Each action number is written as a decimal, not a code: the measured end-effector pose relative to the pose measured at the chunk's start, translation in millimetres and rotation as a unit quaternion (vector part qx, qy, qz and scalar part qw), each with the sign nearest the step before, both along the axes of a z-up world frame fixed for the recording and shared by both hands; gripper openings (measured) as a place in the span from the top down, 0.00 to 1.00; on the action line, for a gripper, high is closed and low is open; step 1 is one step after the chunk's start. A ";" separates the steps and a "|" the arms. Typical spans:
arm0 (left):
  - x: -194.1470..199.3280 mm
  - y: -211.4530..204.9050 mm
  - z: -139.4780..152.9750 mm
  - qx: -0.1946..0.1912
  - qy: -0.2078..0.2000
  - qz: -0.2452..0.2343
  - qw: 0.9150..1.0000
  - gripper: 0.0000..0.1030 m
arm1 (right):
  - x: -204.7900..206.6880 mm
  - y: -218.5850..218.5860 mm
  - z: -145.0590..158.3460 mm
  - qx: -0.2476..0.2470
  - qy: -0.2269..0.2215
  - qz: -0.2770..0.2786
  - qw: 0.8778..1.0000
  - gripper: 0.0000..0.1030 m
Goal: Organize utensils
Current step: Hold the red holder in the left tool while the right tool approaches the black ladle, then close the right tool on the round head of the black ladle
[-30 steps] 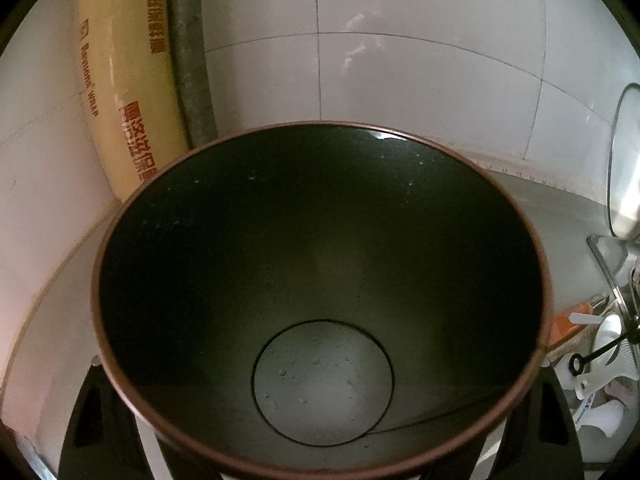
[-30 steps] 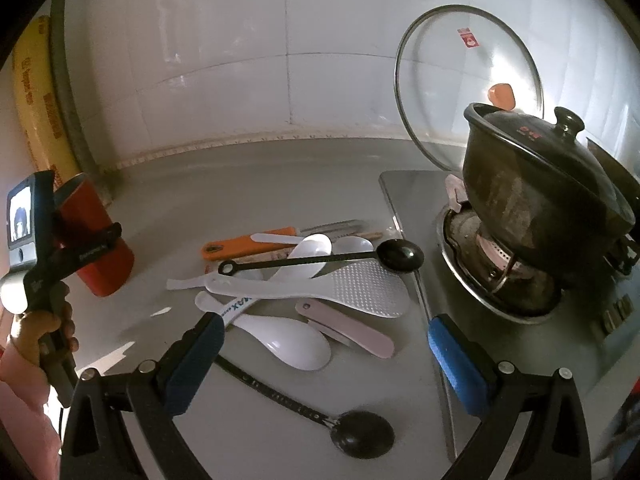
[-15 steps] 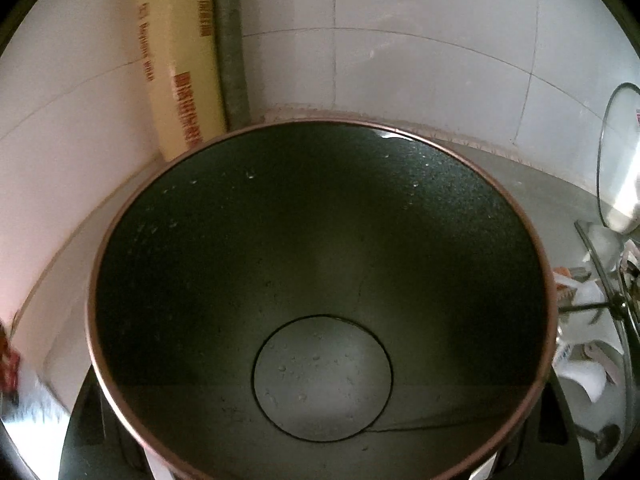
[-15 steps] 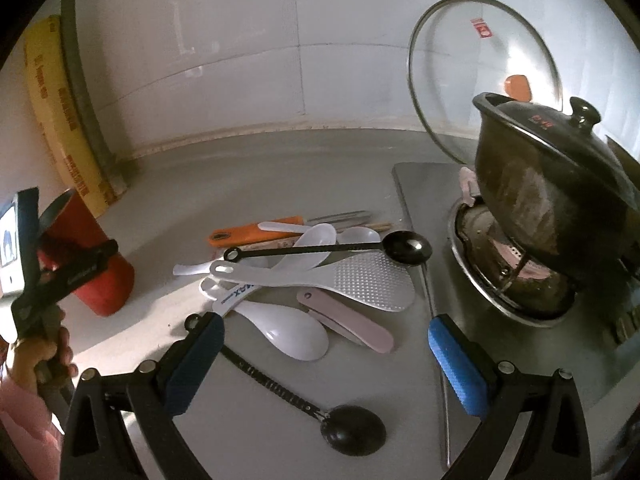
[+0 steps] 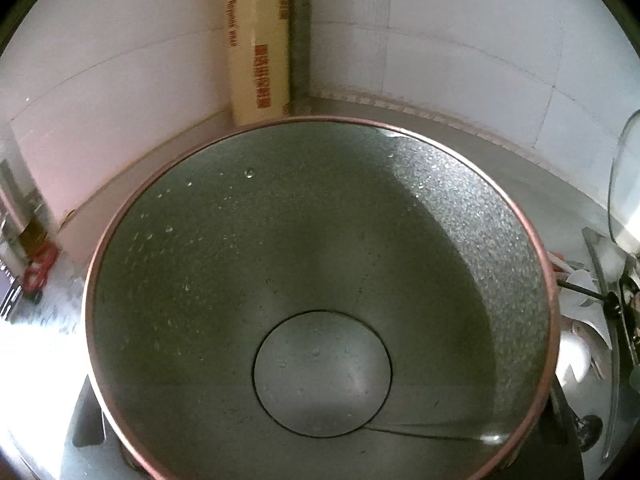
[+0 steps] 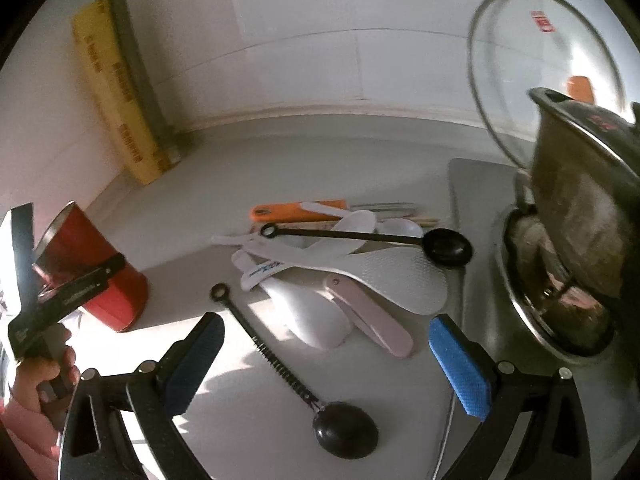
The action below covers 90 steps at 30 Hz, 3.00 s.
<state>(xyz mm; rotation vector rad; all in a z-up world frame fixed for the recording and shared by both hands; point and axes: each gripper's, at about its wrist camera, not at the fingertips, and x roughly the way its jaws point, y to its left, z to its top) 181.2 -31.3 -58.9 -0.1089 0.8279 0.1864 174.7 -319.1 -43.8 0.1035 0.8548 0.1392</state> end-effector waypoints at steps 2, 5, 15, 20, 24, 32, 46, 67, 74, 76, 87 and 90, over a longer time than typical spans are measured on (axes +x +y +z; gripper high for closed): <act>-5.4 1.5 0.0 0.003 0.007 0.009 1.000 0.13 | -0.5 -1.7 0.5 0.010 -0.004 0.015 1.000 0.00; -8.5 3.1 -1.9 0.002 0.013 0.010 1.000 0.13 | -3.1 -3.5 3.1 0.026 -0.007 0.020 0.999 0.00; -18.9 4.5 -5.0 0.016 0.027 -0.064 0.997 0.13 | -22.0 -2.1 33.1 0.086 -0.026 -0.035 0.995 0.00; -2.4 13.5 -5.8 0.014 0.033 -0.097 0.995 0.13 | -28.6 -14.1 45.9 0.120 -0.030 -0.093 0.988 0.00; 5.5 16.0 -6.7 0.011 0.040 -0.116 0.992 0.13 | -34.6 -23.7 48.2 0.137 -0.031 -0.128 0.982 0.00; 15.8 20.8 -4.1 -0.004 0.058 -0.137 0.989 0.13 | -19.3 -65.0 31.0 0.200 0.026 -0.218 0.955 0.10; -8.5 10.8 -2.4 0.004 0.050 -0.115 0.992 0.13 | -25.3 -53.9 -10.2 0.219 0.088 -0.194 0.952 0.35; -6.6 6.3 -2.6 -0.001 0.055 -0.120 0.991 0.13 | -45.3 2.1 -51.1 -0.019 0.124 -0.086 0.988 0.46; -6.1 7.8 -3.2 -0.001 0.057 -0.122 0.991 0.13 | -38.0 20.1 -56.2 -0.083 0.100 -0.060 0.990 0.54; -6.4 8.5 -3.0 -0.002 0.057 -0.121 0.991 0.13 | -34.3 23.0 -56.4 -0.085 0.097 -0.051 0.990 0.54; -6.9 7.8 -2.2 -0.002 0.060 -0.111 0.992 0.13 | -21.1 24.4 -35.7 -0.065 0.064 -0.035 0.995 0.57; -6.3 7.5 -2.1 -0.002 0.060 -0.110 0.992 0.13 | -21.4 21.8 -24.5 -0.061 0.050 -0.034 0.996 0.58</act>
